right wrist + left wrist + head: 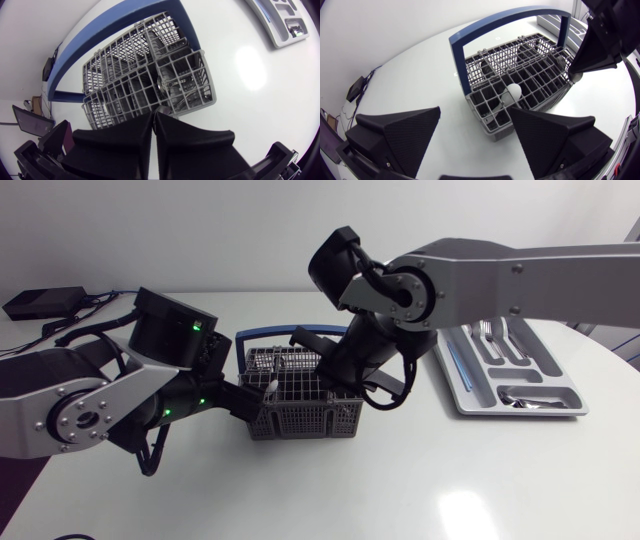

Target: Unload the cutlery basket into the drawer organizer.

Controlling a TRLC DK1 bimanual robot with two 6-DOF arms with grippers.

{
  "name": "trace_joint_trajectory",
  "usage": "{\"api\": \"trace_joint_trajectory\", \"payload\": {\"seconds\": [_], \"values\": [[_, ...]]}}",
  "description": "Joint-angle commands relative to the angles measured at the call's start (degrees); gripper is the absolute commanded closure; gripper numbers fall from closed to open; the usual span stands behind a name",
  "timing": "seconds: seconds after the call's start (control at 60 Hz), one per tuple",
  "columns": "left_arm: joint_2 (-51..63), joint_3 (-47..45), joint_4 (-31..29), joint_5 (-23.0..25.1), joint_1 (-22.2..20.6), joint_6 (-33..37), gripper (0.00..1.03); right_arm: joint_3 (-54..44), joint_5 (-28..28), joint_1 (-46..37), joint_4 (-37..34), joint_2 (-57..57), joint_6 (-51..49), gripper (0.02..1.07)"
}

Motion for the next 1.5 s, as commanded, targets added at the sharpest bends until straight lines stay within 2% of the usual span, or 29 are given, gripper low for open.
{"api": "trace_joint_trajectory", "payload": {"seconds": [0.0, 0.467, 0.75, 0.817, 0.917, 1.033, 1.167, 1.283, 1.483], "values": [[0.4, -1.6, 0.8, 0.1, 0.3, 0.8, 0.06, 0.3, -0.6, 0.3, -0.9, -2.3, -0.1, 1.01], [0.9, -1.6, 0.9, 0.1, 0.4, 1.0, 0.06, -0.1, -8.8, -0.9, -0.6, -11.9, -1.5, 1.01], [0.9, -1.6, 0.9, 0.1, 0.1, 0.9, 0.06, 0.1, -19.2, -6.2, -2.5, -18.5, -6.9, 1.01], [0.9, -1.6, 0.9, 0.1, 0.0, 0.9, 0.06, -0.5, -23.8, -9.6, -2.7, -19.9, -8.3, 1.01], [0.8, -1.6, 0.9, 0.1, -0.1, 0.9, 0.06, 0.1, -28.6, -14.9, -6.4, -21.0, -13.0, 1.01], [0.7, -1.4, 0.7, 0.1, -0.1, 0.9, 0.06, 2.4, -33.7, -22.4, -16.2, -20.1, -22.7, 1.01], [0.8, -0.8, 0.4, 0.2, -0.7, 0.5, 0.06, 3.0, -34.2, -32.8, -26.7, -17.7, -36.7, 1.01], [1.0, 0.5, -0.7, 1.5, -1.3, -0.2, 0.06, 2.0, -31.7, -37.6, -30.8, -16.2, -46.2, 1.01], [-0.2, 4.3, -7.0, 13.0, -0.5, -1.0, 0.06, 0.0, -21.5, -44.3, -33.2, -11.6, -59.9, 1.01]]}}
